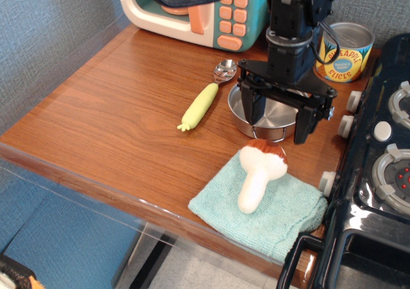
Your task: Place the mushroom left of the yellow spoon.
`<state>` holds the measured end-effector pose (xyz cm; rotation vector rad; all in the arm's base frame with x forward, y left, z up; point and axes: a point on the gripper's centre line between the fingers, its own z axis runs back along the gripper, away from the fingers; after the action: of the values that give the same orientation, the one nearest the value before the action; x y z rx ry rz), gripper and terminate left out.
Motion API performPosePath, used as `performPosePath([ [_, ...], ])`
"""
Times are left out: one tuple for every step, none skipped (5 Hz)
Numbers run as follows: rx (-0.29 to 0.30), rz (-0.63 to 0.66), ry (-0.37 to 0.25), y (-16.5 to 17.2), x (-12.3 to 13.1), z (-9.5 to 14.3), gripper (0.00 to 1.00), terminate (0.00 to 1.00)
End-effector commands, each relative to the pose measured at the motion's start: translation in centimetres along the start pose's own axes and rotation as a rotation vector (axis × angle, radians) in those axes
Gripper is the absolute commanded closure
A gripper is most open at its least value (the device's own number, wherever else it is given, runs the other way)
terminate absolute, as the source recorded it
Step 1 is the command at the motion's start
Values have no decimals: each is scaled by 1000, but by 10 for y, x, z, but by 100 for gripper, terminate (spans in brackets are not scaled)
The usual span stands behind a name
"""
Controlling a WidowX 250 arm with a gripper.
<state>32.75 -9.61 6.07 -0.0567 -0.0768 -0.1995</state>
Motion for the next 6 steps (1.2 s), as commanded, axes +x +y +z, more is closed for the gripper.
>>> performPosePath([
  [20, -35, -43, -10, -7, 19, 0, 0],
  [28, -40, -25, -12, -11, 17, 0, 0],
  [35, -42, -24, -13, -13, 17, 0, 0],
  [38, -34, -3, -11, -15, 10, 0, 0],
  [32, -13, 7, -8, -16, 3, 100, 0],
  [32, -14, 16, -8, -17, 1, 100, 0],
])
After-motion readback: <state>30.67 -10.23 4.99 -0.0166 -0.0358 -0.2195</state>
